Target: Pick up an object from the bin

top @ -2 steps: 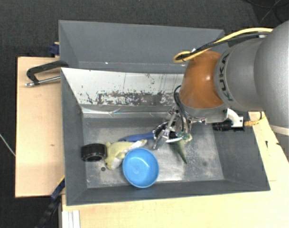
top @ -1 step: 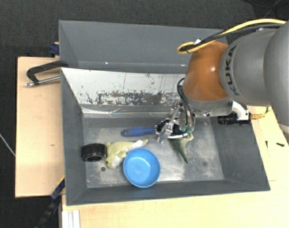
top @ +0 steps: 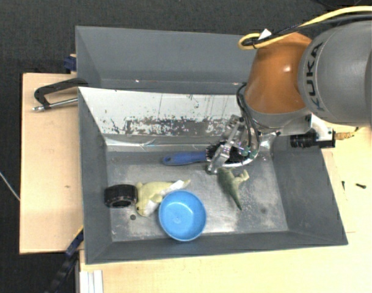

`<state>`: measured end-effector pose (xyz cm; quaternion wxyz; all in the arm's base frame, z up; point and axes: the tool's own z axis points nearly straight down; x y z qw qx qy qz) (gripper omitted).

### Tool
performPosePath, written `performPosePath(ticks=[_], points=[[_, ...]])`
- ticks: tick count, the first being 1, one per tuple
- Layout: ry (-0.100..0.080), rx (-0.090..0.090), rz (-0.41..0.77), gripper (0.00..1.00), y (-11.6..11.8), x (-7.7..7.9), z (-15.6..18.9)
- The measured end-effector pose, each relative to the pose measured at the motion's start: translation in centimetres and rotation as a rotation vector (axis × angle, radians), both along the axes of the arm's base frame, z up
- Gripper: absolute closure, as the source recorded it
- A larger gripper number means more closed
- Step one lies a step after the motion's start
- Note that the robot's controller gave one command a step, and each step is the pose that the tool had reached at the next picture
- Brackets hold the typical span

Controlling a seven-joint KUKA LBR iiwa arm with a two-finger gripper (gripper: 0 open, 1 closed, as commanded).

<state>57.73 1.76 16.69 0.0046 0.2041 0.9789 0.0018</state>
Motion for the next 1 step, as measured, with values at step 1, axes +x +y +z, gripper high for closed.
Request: performPosePath(ticks=[1], points=[[0.003,0.000,0.002,1.00,0.11,0.11,1.84]])
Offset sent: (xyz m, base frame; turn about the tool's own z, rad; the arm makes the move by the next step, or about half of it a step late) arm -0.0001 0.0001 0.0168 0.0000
